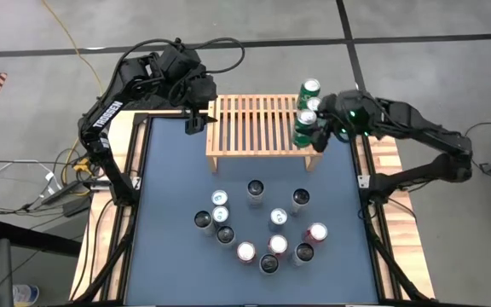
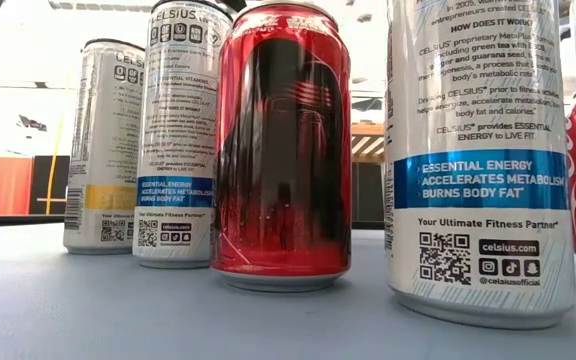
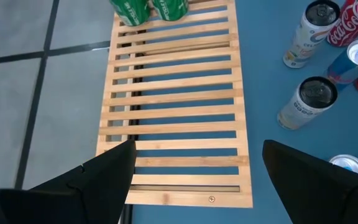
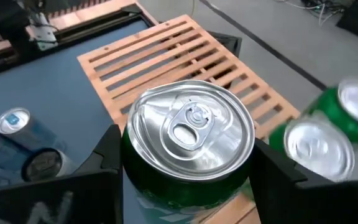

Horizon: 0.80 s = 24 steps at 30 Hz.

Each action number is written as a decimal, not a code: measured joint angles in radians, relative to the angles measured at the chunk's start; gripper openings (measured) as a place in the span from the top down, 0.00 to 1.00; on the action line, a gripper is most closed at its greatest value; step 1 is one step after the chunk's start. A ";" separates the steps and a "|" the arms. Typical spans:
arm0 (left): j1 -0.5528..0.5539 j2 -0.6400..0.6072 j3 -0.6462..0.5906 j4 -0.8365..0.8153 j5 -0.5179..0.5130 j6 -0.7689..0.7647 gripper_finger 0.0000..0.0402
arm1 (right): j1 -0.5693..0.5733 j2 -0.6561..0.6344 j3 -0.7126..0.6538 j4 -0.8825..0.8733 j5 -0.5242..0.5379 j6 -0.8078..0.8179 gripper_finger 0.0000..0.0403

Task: Place canned beverage on shelf
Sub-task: Put the green soda can on the shelf aligned with the other green soda can

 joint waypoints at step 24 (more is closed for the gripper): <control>0.000 0.000 0.000 0.070 0.001 -0.021 0.16 | 0.011 -0.240 -0.297 0.109 0.061 -0.152 0.49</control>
